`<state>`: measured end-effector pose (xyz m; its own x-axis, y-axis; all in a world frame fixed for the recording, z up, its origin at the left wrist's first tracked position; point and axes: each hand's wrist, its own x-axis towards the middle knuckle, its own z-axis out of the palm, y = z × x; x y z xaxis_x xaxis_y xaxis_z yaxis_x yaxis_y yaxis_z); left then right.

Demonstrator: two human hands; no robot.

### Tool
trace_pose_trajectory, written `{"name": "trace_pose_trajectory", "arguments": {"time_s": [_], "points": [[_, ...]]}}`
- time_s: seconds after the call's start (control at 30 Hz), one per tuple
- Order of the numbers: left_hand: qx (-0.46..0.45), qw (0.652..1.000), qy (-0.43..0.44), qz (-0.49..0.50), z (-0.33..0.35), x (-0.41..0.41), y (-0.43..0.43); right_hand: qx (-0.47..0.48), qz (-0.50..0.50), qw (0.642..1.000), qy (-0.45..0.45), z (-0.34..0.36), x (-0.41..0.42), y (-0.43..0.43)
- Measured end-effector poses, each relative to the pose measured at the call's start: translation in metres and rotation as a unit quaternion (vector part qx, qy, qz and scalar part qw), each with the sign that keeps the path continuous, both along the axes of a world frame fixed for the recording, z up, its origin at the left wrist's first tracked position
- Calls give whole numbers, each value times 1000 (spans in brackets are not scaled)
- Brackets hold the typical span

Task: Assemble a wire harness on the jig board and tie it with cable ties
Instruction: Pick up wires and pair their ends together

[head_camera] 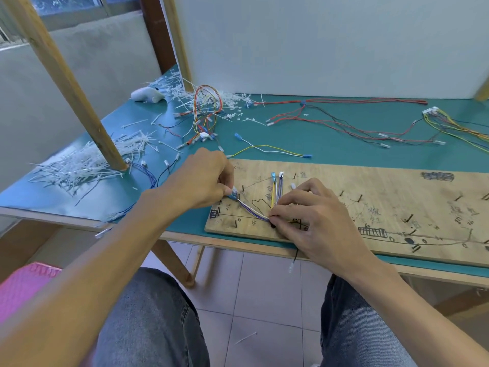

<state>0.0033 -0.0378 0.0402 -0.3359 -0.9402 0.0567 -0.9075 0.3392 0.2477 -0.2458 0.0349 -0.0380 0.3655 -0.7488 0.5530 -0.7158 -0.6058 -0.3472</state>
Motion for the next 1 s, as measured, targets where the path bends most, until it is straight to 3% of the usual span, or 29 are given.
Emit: {"name": "trace_pose_trajectory", "arguments": {"time_s": [0.37,0.47,0.6,1.0], "points": [[-15,998,-17,-54,-1,8,2,15,-3,1000,-15,5,1,2],[-62,995,-40,-65,0,-1,10,16,-12,1000,-21,5,1,2],[-127,983,5,-134,-4,-24,36,9,-33,999,-31,4,2,3],[-32,987,59,-148,-20,-40,61,-2,-36,996,-76,5,-2,4]]}}
